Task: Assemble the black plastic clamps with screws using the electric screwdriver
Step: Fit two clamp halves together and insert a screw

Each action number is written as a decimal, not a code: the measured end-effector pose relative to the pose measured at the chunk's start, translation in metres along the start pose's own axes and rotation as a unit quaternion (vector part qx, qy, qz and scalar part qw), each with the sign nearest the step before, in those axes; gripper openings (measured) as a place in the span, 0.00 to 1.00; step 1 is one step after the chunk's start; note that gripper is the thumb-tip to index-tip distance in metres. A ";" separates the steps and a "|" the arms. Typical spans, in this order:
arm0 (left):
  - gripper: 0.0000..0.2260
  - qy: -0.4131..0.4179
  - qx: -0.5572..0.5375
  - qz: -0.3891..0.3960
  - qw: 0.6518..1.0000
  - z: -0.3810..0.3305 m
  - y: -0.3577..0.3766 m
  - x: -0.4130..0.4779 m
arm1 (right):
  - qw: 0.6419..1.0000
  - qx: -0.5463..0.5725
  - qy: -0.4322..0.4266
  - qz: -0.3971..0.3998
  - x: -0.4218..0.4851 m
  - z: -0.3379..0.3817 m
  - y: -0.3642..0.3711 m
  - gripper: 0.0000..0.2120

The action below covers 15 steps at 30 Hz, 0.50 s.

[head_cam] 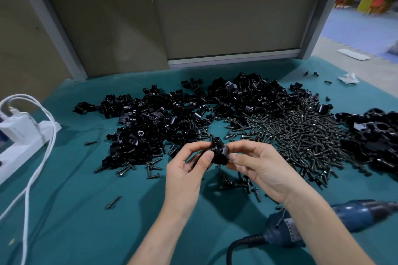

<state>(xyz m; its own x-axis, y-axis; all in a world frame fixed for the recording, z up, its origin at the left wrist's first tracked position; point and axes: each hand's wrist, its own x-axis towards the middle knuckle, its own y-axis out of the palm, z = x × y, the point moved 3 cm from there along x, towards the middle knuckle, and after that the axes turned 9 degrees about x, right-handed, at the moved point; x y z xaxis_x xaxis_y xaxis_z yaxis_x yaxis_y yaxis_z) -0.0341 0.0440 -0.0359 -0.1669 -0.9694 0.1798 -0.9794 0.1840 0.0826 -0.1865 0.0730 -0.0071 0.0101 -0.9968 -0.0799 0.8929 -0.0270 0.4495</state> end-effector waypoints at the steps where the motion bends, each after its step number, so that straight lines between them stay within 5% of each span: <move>1: 0.12 -0.001 -0.005 0.001 1.000 0.000 0.000 0.000 | 1.000 -0.001 0.001 0.002 0.000 0.000 0.000 0.13; 15: 0.06 -0.073 -0.156 0.029 0.985 0.001 0.002 0.003 | 0.998 0.039 0.050 -0.001 -0.001 -0.002 -0.003 0.09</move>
<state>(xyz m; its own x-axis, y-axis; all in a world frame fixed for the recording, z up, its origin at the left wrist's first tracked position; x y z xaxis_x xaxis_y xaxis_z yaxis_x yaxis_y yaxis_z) -0.0370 0.0415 -0.0362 -0.2588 -0.9645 0.0519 -0.8893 0.2589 0.3771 -0.1883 0.0743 -0.0100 0.0575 -0.9841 -0.1681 0.8553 -0.0383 0.5166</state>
